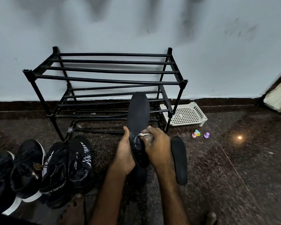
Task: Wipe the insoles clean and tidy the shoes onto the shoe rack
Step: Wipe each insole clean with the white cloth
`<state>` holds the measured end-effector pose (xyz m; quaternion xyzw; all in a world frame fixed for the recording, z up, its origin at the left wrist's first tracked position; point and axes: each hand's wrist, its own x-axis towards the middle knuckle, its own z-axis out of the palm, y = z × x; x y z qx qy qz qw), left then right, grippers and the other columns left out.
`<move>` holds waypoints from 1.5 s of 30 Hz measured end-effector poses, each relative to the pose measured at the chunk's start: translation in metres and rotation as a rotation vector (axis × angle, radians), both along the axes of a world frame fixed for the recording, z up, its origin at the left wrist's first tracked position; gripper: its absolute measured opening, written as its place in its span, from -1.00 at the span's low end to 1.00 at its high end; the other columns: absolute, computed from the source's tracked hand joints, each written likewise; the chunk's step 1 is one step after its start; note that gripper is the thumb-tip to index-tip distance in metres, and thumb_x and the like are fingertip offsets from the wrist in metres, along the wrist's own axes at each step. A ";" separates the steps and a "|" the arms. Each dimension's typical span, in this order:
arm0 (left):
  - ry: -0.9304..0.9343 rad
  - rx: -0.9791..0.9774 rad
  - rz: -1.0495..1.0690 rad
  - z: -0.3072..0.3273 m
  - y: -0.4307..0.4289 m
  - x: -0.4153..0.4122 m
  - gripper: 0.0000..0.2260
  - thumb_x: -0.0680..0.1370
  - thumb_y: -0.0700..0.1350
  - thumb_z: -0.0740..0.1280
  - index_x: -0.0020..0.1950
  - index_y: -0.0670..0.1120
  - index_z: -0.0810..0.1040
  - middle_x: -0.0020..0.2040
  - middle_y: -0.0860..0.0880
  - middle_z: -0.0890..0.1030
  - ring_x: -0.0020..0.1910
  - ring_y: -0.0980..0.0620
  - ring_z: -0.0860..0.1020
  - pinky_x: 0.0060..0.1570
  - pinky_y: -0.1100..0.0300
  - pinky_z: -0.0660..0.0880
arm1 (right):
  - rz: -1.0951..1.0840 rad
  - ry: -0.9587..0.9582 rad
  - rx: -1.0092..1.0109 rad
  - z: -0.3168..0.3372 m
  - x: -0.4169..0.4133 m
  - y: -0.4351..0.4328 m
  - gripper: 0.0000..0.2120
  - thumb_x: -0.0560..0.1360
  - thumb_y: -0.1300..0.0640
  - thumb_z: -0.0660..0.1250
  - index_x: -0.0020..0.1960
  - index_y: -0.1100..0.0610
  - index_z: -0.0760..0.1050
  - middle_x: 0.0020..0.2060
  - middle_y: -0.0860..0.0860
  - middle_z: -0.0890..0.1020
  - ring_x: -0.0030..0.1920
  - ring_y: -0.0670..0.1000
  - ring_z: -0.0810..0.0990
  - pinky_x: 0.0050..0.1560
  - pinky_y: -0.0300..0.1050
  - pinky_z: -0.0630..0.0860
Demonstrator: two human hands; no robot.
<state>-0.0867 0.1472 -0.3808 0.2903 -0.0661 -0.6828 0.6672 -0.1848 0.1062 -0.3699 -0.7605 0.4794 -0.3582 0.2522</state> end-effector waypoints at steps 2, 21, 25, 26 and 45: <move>0.017 0.017 0.020 -0.002 -0.001 0.001 -0.31 0.62 0.28 -0.01 0.15 -0.24 0.66 0.23 -0.20 0.61 0.10 -0.07 0.66 0.02 0.07 0.63 | 0.047 0.046 -0.006 0.000 -0.001 0.000 -0.89 0.42 0.22 0.45 -0.07 0.10 0.63 -0.12 -0.02 0.64 -0.10 -0.03 0.60 -0.01 -0.13 0.54; -0.012 -0.001 -0.050 -0.004 -0.001 -0.004 -0.20 0.56 0.40 -0.05 0.27 -0.23 0.59 0.33 -0.18 0.55 0.29 -0.10 0.55 0.31 0.02 0.45 | 0.165 -0.088 -0.047 0.015 0.007 0.001 -0.95 0.42 0.17 0.47 -0.13 0.07 0.65 -0.16 -0.14 0.70 -0.09 -0.14 0.61 0.37 0.00 0.32; 0.002 0.004 -0.013 -0.006 -0.004 -0.005 -0.25 0.56 0.39 -0.07 0.14 -0.14 0.69 0.22 -0.18 0.63 0.18 -0.10 0.62 0.28 -0.02 0.45 | 0.053 0.037 -0.056 0.018 -0.012 -0.013 -0.96 0.42 0.14 0.50 -0.16 0.08 0.65 -0.18 -0.11 0.70 -0.13 -0.11 0.62 0.52 -0.01 0.06; -0.015 0.009 -0.018 -0.005 -0.004 -0.007 -0.26 0.56 0.38 -0.07 0.09 -0.12 0.71 0.17 -0.18 0.65 0.13 -0.09 0.64 0.25 -0.01 0.46 | -0.011 0.033 -0.083 0.018 -0.014 -0.015 -0.95 0.42 0.16 0.50 -0.16 0.08 0.64 -0.18 -0.10 0.69 -0.14 -0.09 0.62 0.51 0.02 0.09; -0.013 -0.012 -0.036 -0.005 -0.006 0.005 -0.20 0.53 0.42 -0.06 0.15 -0.18 0.68 0.19 -0.22 0.63 0.10 -0.15 0.64 0.05 -0.07 0.61 | 0.091 -0.205 0.175 0.029 -0.021 -0.007 -0.84 0.37 0.14 0.57 -0.13 0.05 0.61 -0.22 -0.10 0.69 -0.21 -0.19 0.65 -0.25 -0.24 0.60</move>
